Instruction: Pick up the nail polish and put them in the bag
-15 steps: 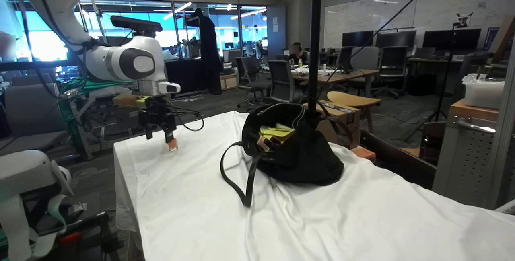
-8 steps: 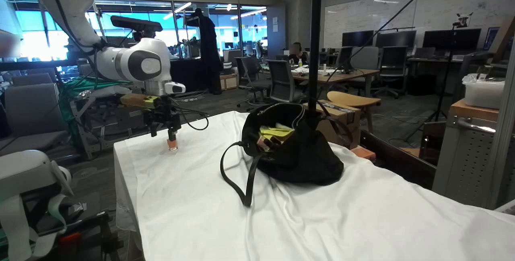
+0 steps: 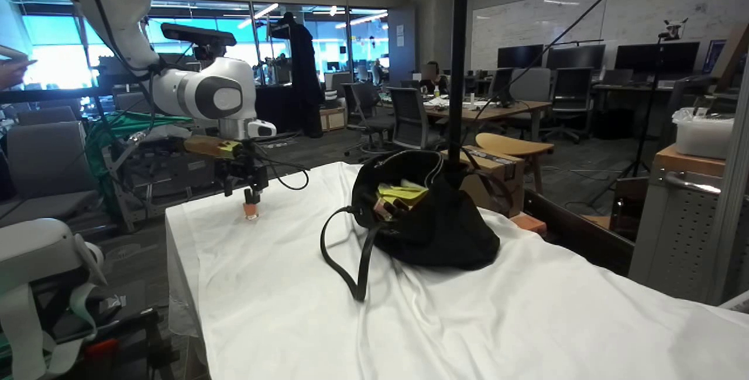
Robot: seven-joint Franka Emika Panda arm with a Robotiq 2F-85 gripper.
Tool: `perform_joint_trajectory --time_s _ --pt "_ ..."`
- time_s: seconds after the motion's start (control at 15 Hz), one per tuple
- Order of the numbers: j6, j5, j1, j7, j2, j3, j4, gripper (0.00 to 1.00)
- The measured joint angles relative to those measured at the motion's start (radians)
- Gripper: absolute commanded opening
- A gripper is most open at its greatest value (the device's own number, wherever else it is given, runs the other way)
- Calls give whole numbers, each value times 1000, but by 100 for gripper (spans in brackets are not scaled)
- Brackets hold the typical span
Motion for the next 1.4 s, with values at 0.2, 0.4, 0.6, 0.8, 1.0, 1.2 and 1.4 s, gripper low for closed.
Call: perform_joint_trajectory --time_s 0.2,0.4,0.6,0.8,1.0,1.2,1.4 --pt "0 0 -2 -7 17 -2 15 100" --pt "0 0 -3 -11 34 -5 25 100" --pt "0 0 -4 -14 51 -8 33 100" --pt "0 0 -4 -18 65 -10 38 100" --pt "0 0 -6 -26 72 -13 38 100" --pt "0 0 -10 -34 80 -13 38 100" --pt "4 0 -16 -42 87 -13 38 100"
